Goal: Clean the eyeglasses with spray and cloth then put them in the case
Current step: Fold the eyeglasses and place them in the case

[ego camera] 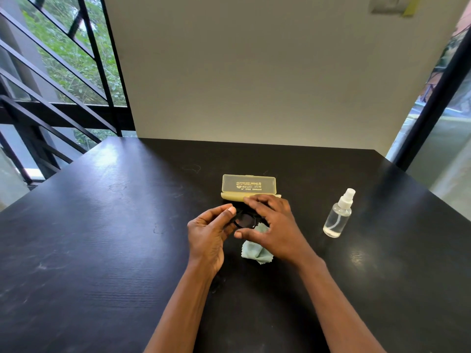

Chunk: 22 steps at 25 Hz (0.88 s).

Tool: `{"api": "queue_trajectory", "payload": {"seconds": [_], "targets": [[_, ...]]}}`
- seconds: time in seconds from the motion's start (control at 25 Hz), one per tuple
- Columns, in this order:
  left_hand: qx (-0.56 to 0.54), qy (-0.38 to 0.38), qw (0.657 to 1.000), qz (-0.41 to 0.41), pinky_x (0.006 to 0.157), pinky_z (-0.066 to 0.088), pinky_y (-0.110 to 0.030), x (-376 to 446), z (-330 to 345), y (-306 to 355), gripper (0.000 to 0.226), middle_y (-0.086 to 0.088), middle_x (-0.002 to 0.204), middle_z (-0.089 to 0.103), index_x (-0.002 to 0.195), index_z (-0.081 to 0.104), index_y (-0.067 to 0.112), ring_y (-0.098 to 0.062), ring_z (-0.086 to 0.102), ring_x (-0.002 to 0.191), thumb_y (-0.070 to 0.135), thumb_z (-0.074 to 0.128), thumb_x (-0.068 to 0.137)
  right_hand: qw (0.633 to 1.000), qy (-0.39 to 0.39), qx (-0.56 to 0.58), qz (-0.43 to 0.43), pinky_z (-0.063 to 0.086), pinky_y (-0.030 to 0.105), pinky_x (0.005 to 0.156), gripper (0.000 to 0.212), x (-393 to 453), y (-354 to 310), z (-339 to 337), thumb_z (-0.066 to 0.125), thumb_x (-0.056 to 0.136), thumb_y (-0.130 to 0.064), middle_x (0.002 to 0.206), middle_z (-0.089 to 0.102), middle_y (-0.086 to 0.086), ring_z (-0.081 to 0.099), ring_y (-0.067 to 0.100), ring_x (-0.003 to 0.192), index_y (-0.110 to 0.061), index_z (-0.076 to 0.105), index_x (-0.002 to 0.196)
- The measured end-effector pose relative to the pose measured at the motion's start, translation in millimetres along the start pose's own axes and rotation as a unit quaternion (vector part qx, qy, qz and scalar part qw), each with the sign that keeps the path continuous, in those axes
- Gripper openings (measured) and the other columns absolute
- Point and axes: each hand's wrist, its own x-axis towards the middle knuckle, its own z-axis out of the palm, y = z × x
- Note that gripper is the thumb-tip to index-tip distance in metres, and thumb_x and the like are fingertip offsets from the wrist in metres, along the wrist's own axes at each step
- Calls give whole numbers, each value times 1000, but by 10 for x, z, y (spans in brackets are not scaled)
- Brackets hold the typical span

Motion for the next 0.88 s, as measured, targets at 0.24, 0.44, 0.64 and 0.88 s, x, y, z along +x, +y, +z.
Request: {"api": "queue_trajectory", "payload": {"seconds": [0.24,0.44,0.64,0.88], "targets": [[46,-24,998,37,58,56,-24,53,139,93,6,-13,78,71,81,71,3,-22,69,74,1,66,79,1000,-3,-10,-24,28,28,102,59,134,-75,-13,69,79,-32,125,52,1,37,17,119,-19,48,133],[-5,-31,999,-14,66,56,-23,150,215,162,10,-7,80,70,87,68,5,-15,66,76,12,64,82,995,28,99,2,31,5,82,47,224,-79,-123,70,79,-25,113,55,-9,46,4,106,-21,55,124],[66,42,994,-76,88,48,-30,154,165,69,18,-3,96,67,102,66,6,-16,57,101,10,62,85,842,66,528,82,49,29,92,29,236,0,-244,71,72,-31,95,68,-8,62,11,98,-23,65,100],[-50,22,986,-158,66,57,-31,134,180,90,15,-11,87,70,97,67,4,-21,66,83,6,63,82,653,79,748,88,54,26,81,43,238,136,-217,87,55,-32,94,70,4,66,17,95,-15,70,91]]}}
